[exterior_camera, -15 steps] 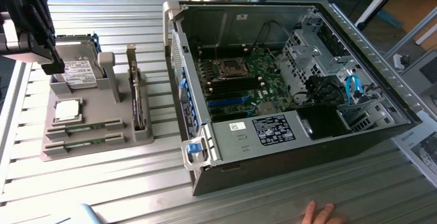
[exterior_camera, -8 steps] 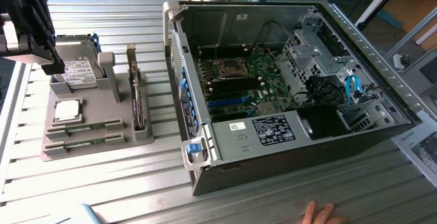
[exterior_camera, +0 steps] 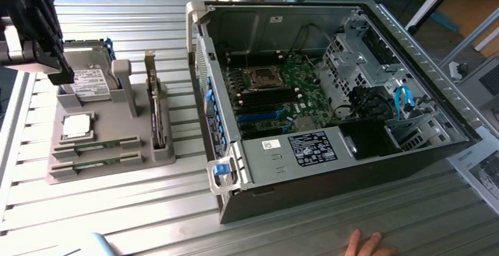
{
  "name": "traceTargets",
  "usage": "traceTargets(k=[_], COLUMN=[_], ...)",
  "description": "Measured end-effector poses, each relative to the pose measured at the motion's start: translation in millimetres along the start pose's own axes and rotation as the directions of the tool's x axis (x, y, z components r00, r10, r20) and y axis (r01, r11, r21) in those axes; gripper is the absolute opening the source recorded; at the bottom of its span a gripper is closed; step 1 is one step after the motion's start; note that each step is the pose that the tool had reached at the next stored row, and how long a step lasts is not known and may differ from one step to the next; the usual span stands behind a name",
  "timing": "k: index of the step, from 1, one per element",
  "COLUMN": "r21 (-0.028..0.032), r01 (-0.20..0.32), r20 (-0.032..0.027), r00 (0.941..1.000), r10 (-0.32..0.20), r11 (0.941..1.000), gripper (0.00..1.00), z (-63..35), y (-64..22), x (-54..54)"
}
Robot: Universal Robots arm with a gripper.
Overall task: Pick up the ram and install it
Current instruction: 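Pick up the ram and move it above insertion slot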
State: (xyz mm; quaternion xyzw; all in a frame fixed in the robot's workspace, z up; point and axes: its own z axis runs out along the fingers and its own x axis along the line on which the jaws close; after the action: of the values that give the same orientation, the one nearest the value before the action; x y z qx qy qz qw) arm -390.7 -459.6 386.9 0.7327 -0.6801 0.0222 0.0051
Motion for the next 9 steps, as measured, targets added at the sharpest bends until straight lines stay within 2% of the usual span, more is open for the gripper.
traceTargets(k=[6, 9], r21=[0.0000, -0.0044], r01=[0.000, 0.000], r20=[0.0008, 0.0039], r00=[1.0000, 1.0000], r10=[0.000, 0.000], r11=[1.0000, 1.0000], gripper=[0.11, 0.11], z=[0.0, 0.1], y=[0.0, -0.5], x=[0.1, 0.2])
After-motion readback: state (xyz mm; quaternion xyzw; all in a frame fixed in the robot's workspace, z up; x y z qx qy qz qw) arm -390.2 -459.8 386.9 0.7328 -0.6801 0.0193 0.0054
